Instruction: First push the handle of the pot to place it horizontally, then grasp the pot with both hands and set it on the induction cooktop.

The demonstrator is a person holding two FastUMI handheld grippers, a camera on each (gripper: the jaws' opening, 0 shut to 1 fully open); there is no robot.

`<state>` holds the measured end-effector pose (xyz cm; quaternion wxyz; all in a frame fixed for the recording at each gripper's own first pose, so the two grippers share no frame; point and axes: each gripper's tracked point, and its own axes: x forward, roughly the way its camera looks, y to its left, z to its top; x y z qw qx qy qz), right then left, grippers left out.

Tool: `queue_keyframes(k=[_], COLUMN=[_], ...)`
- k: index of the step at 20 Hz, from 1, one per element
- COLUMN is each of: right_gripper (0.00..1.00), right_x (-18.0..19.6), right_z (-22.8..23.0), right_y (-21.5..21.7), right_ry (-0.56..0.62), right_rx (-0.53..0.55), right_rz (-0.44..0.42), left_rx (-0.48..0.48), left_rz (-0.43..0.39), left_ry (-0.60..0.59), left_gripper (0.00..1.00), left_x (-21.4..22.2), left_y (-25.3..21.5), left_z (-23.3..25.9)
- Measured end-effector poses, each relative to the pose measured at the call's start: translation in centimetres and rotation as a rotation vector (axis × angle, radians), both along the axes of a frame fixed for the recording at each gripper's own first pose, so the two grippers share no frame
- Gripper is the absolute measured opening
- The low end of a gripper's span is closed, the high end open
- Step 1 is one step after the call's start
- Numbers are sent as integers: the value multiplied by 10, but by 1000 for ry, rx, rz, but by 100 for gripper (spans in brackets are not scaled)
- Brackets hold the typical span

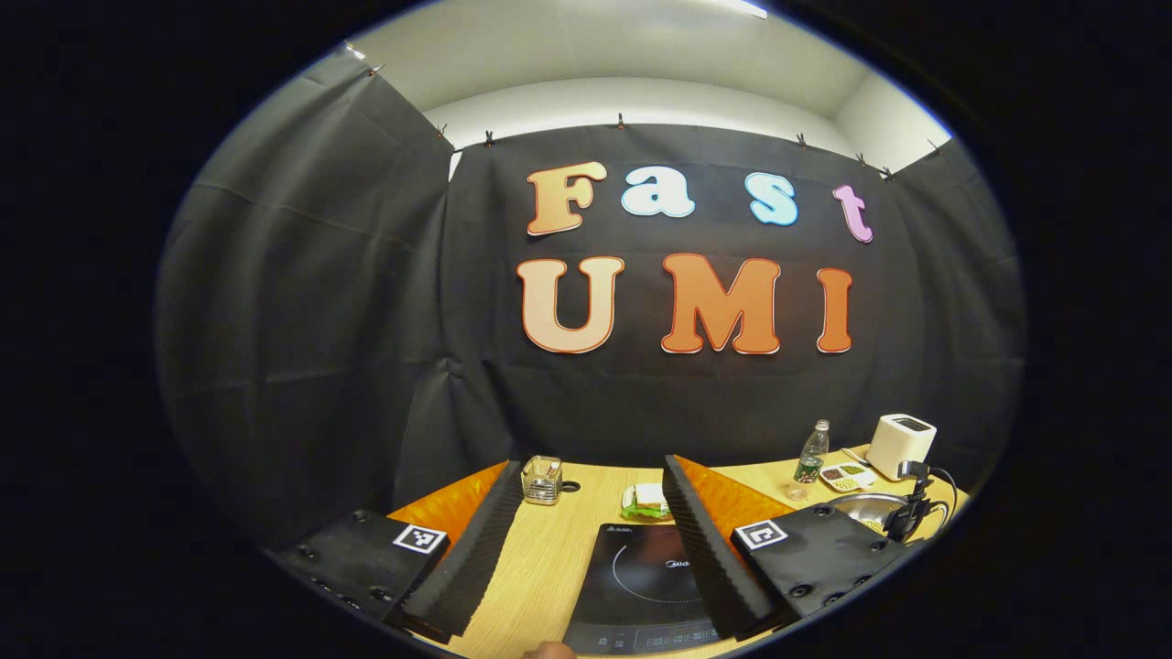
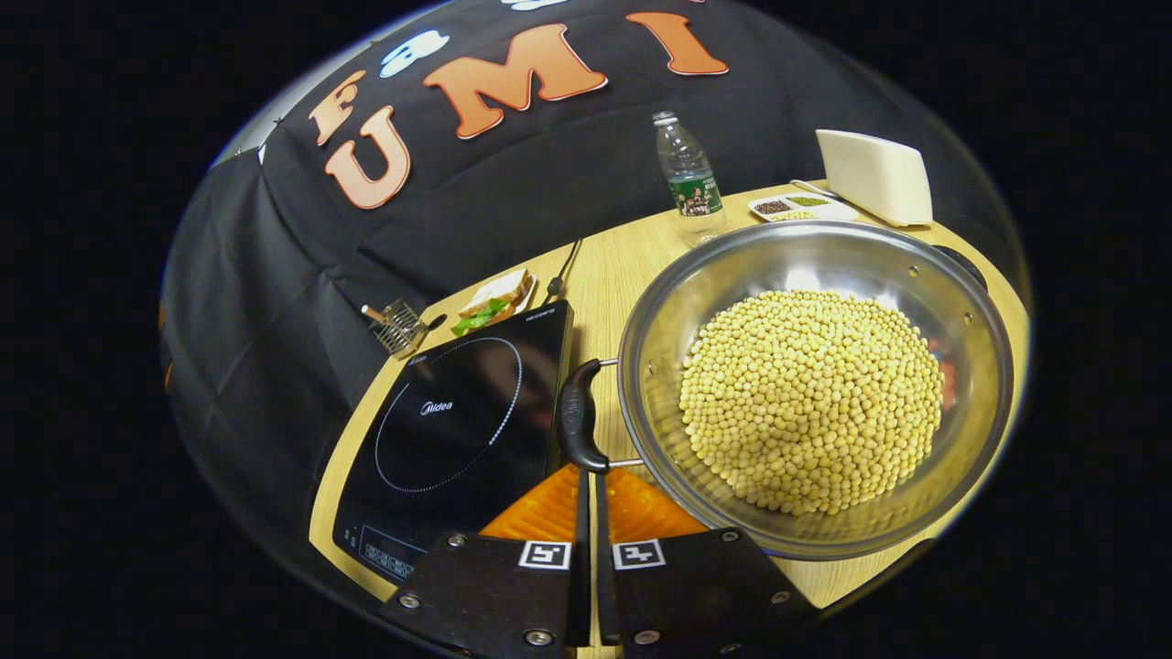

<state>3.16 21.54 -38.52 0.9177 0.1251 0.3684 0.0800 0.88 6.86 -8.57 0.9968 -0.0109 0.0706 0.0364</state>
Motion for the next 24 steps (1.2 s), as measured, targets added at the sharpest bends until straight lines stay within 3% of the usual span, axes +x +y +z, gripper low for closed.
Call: queue_keyframes(k=[6,13,15,23,24], right_gripper=[0,0,0,0,14], right_x=[18,-18,-26,-4,0], right_z=[-1,25,42,99,102], right_y=[3,-8,-21,-136,-151], right_ry=[-8,-5,-42,-250,-261], right_rx=[3,7,9,-145,-159], right_rz=[-14,96,112,-40,-71], left_rx=[-10,-20,-27,-87,-95], left_rz=[2,-54,-88,-251,-268], left_ry=[22,40,38,76,85], left_gripper=[99,96,99,100,99], left_x=[8,22,28,40,42], left_y=[-2,-40,-60,-161,-176], left_z=[-12,-26,-27,-56,-63])
